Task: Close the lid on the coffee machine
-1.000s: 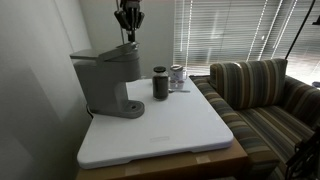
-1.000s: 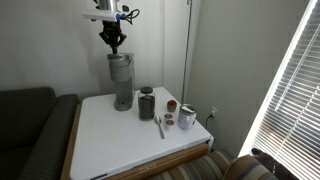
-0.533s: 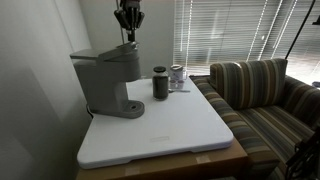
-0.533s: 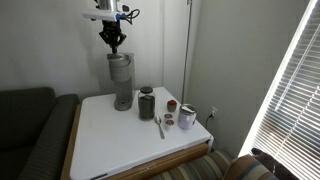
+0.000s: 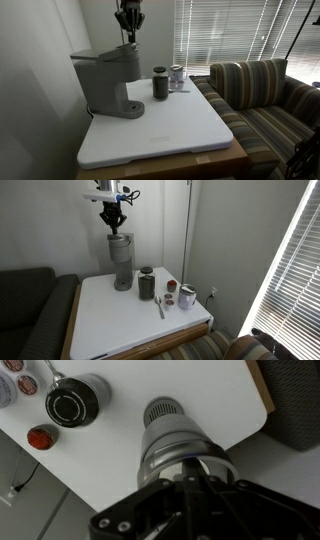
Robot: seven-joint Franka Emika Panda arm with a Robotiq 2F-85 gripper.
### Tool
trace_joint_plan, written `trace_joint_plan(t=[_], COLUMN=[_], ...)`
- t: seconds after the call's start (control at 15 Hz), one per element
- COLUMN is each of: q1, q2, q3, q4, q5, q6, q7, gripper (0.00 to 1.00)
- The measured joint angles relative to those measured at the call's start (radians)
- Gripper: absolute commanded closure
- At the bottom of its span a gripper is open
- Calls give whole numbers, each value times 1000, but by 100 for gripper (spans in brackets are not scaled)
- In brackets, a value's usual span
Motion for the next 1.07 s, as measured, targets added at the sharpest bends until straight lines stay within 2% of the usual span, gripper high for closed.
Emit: trace_joint_plan(t=[0.53,1.07], q1=[-8,-11], q2=[51,109], q3=[0,0], q4=[6,119], q5=[23,63], q6=[-24,-115], q7=[1,1], gripper=[100,100])
